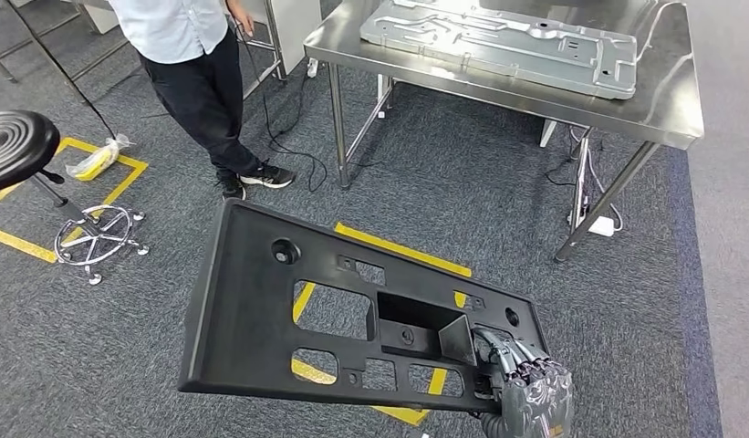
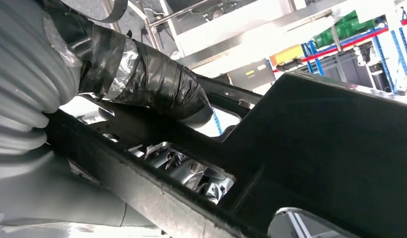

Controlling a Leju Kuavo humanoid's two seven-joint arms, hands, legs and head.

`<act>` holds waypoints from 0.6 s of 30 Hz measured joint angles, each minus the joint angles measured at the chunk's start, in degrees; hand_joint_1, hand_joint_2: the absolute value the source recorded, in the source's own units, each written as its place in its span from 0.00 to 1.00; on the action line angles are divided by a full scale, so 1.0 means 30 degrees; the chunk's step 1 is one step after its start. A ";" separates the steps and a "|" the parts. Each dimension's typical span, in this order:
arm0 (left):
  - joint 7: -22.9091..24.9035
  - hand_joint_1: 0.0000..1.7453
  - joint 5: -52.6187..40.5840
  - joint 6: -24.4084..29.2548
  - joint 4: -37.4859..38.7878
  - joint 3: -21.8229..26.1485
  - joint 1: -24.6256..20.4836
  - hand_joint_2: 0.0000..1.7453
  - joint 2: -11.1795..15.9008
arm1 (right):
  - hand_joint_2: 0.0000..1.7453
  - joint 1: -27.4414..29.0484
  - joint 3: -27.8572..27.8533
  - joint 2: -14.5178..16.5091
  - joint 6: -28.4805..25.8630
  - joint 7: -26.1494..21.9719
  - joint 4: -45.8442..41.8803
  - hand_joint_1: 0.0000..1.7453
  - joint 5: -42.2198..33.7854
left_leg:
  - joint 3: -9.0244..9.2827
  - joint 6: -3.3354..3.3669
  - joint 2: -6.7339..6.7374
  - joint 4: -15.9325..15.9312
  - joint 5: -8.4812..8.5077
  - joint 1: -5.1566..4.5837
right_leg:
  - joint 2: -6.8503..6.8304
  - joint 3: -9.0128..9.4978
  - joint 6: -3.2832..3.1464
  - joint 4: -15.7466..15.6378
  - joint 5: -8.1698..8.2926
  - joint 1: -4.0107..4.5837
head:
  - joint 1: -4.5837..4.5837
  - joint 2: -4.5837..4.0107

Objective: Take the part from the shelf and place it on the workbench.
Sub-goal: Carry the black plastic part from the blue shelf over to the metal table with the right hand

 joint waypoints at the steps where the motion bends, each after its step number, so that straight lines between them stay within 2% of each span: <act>1: 0.0002 0.00 -0.0005 0.0000 0.0000 0.0000 0.0030 1.00 0.0005 | 1.00 0.0011 -0.0009 0.0024 0.0000 -0.0007 0.0015 1.00 0.0018 | -0.0531 -0.0035 -0.0001 0.0914 -0.0216 0.0005 | 0.0022 0.0016 -0.0022 0.0014 -0.0036 0.0018 | 0.0000 0.0000; 2: 0.0002 0.00 -0.0011 0.0000 0.0000 0.0000 0.0052 1.00 0.0009 | 1.00 0.0016 -0.0018 0.0038 0.0000 -0.0013 0.0025 1.00 -0.0005 | -0.0746 -0.0057 0.0000 0.1150 -0.0031 0.0010 | 0.0056 0.0045 -0.0016 0.0033 -0.0078 0.0023 | 0.0000 0.0000; 3: 0.0002 0.00 -0.0022 0.0000 0.0000 0.0000 0.0063 1.00 0.0013 | 1.00 0.0020 -0.0029 0.0053 0.0000 -0.0018 0.0035 1.00 -0.0042 | -0.0588 -0.0064 0.0000 0.0637 0.0525 0.0017 | 0.0103 0.0098 0.0017 0.0073 -0.0141 0.0018 | -0.0002 0.0000; 5: 0.0004 0.00 -0.0051 0.0000 0.0000 0.0000 0.0062 1.00 0.0022 | 1.00 0.0021 -0.0042 0.0084 0.0000 -0.0029 0.0038 1.00 -0.0133 | 0.0447 -0.0017 -0.0023 -0.1717 0.1883 0.0032 | 0.0186 0.0222 0.0145 0.0237 -0.0346 0.0001 | 0.0002 0.0000; 6: 0.0006 0.00 -0.0064 0.0000 0.0000 0.0000 0.0056 1.00 0.0026 | 1.00 0.0018 -0.0049 0.0102 0.0000 -0.0036 0.0038 1.00 -0.0171 | 0.0941 0.0040 -0.0052 -0.2774 0.2256 0.0014 | 0.0213 0.0232 0.0252 0.0376 -0.0476 0.0026 | 0.0004 0.0000; 8: 0.0016 0.00 -0.0078 0.0002 0.0000 0.0000 0.0038 1.00 0.0031 | 1.00 0.0020 -0.0068 0.0144 0.0000 -0.0071 0.0038 1.00 -0.0235 | 0.1319 0.0214 -0.0110 -0.3569 0.2272 -0.0045 | 0.0236 0.0197 0.0471 0.0530 -0.0628 0.0065 | 0.0022 0.0000; 11: 0.0029 0.00 -0.0107 0.0031 0.0000 0.0000 0.0045 1.00 0.0036 | 1.00 0.0022 -0.0113 0.0188 0.0000 -0.0144 0.0031 1.00 -0.0297 | 0.1403 0.0552 -0.0104 -0.3723 0.2289 -0.0065 | 0.0219 0.0212 0.0782 0.0630 -0.0777 0.0041 | 0.0029 0.0000; 12: 0.0027 0.00 -0.0115 0.0042 0.0000 0.0000 0.0037 1.00 0.0038 | 1.00 0.0014 -0.0127 0.0188 0.0000 -0.0167 0.0027 1.00 -0.0311 | 0.1479 0.0678 -0.0088 -0.3812 0.2302 -0.0037 | 0.0186 0.0082 0.0893 0.0979 -0.1004 0.0020 | 0.0031 0.0000; 13: 0.0026 0.00 -0.0120 0.0046 0.0000 0.0000 0.0024 1.00 0.0036 | 1.00 0.0007 -0.0140 0.0188 0.0000 -0.0189 0.0024 1.00 -0.0324 | 0.1558 0.0784 -0.0065 -0.3892 0.2308 0.0000 | 0.0151 -0.0249 0.0997 0.1697 -0.1398 -0.0012 | 0.0035 0.0000; 14: 0.0026 0.00 -0.0124 0.0049 0.0000 0.0000 0.0018 1.00 0.0036 | 1.00 0.0008 -0.0148 0.0188 0.0000 -0.0213 0.0025 1.00 -0.0333 | 0.1606 0.0855 -0.0042 -0.3918 0.2272 0.0000 | 0.0119 -0.0837 0.1077 0.2824 -0.1914 -0.0048 | 0.0038 0.0000; 16: 0.0031 0.00 -0.0127 0.0051 0.0000 0.0000 0.0035 1.00 0.0035 | 1.00 0.0037 -0.0162 0.0188 0.0000 -0.0257 0.0029 1.00 -0.0350 | 0.1671 0.0921 -0.0002 -0.3921 0.2173 -0.0004 | 0.0102 -0.2292 0.1188 0.5270 -0.2742 -0.0117 | 0.0035 0.0000; 17: 0.0035 0.00 -0.0129 0.0053 0.0000 0.0000 0.0049 1.00 0.0036 | 1.00 0.0057 -0.0173 0.0188 0.0000 -0.0268 0.0031 1.00 -0.0361 | 0.1737 0.0921 0.0003 -0.3920 0.2106 -0.0005 | 0.0091 -0.2753 0.1214 0.5874 -0.2692 -0.0152 | 0.0033 0.0000; 18: 0.0037 0.00 -0.0131 0.0055 0.0000 0.0000 0.0056 1.00 0.0036 | 1.00 0.0063 -0.0189 0.0188 0.0000 -0.0273 0.0031 1.00 -0.0373 | 0.1840 0.0897 -0.0004 -0.3919 0.2028 -0.0003 | 0.0080 -0.2815 0.1212 0.5690 -0.2218 -0.0178 | 0.0035 0.0000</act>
